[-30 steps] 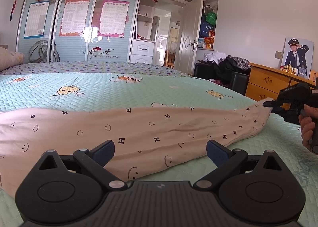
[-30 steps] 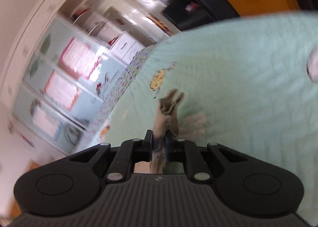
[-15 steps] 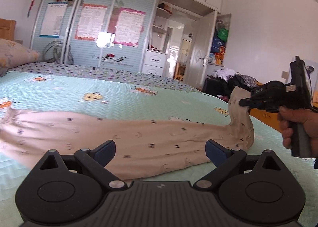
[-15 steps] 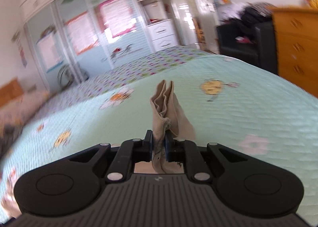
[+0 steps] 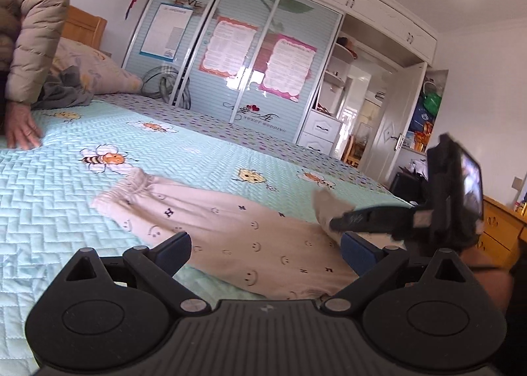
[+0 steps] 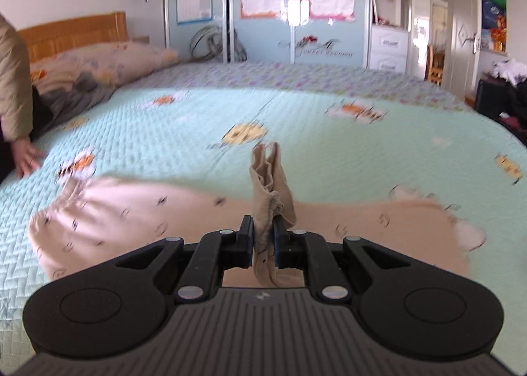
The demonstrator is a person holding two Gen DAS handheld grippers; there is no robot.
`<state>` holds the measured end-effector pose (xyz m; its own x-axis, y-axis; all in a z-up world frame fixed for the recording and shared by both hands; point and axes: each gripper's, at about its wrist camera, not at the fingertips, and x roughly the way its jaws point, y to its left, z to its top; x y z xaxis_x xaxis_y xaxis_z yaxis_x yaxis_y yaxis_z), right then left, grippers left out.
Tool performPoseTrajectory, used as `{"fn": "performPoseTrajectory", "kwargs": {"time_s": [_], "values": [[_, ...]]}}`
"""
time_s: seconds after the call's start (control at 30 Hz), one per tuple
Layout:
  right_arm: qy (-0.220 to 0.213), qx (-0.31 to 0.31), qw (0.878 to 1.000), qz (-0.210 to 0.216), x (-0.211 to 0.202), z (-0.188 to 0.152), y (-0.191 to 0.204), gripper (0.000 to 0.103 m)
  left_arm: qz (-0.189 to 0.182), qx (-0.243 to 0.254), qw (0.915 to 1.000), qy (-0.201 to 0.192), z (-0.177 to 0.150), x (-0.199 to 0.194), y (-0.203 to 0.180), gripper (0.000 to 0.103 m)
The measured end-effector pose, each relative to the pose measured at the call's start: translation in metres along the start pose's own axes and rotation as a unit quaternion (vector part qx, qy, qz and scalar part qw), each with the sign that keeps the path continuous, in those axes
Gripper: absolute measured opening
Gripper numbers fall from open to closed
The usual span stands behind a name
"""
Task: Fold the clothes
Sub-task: 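Lift the cuff tip with the right tool and carry it toward the waistband, then lower the cuff onto the waistband end and open the right tool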
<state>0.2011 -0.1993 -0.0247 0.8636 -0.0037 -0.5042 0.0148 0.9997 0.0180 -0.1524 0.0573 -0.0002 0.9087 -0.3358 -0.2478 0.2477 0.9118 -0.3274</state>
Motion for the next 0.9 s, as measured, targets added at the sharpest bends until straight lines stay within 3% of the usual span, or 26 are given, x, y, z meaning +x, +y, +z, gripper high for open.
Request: {"fn": "performPoseTrajectory", "kwargs": {"time_s": [0.17, 0.2, 0.3, 0.43, 0.53, 0.57, 0.67, 0.77, 0.83, 0.9], "values": [[0.013, 0.006, 1.0, -0.011, 0.009, -0.019, 0.015, 0.023, -0.002, -0.014, 0.9999, -0.002, 0.0, -0.002, 0.015, 0.098], [0.012, 0.014, 1.0, -0.005, 0.009, -0.021, 0.012, 0.036, -0.003, -0.015, 0.9999, -0.003, 0.0, -0.002, 0.016, 0.098], [-0.008, 0.038, 0.999, 0.036, -0.003, -0.022, 0.016, 0.054, -0.005, -0.016, 0.9999, -0.003, -0.001, -0.001, 0.018, 0.098], [-0.033, 0.061, 0.992, 0.105, -0.025, -0.023, 0.024, 0.054, -0.006, -0.011, 0.9999, -0.003, -0.003, -0.001, 0.017, 0.097], [-0.08, 0.061, 0.993, 0.066, -0.047, -0.016, 0.017, 0.055, -0.005, -0.007, 1.0, 0.0, -0.005, -0.001, 0.016, 0.098], [-0.079, 0.071, 0.993, 0.05, -0.046, -0.011, 0.008, 0.06, -0.006, -0.006, 1.0, 0.001, -0.006, 0.0, 0.015, 0.097], [-0.03, 0.158, 0.986, 0.045, -0.019, -0.005, -0.029, 0.061, -0.006, 0.003, 1.0, 0.004, -0.008, 0.001, 0.011, 0.098], [0.029, 0.194, 0.976, 0.093, 0.003, -0.017, -0.038, 0.056, -0.006, 0.009, 0.9999, 0.002, -0.009, 0.0, 0.009, 0.098], [0.047, 0.134, 0.981, 0.131, -0.006, -0.03, -0.017, 0.054, -0.003, 0.007, 1.0, 0.003, -0.009, 0.001, 0.012, 0.098], [0.027, 0.086, 0.983, 0.157, -0.028, -0.043, -0.002, 0.054, 0.0, 0.001, 1.0, 0.008, -0.01, 0.003, 0.015, 0.098]]}}
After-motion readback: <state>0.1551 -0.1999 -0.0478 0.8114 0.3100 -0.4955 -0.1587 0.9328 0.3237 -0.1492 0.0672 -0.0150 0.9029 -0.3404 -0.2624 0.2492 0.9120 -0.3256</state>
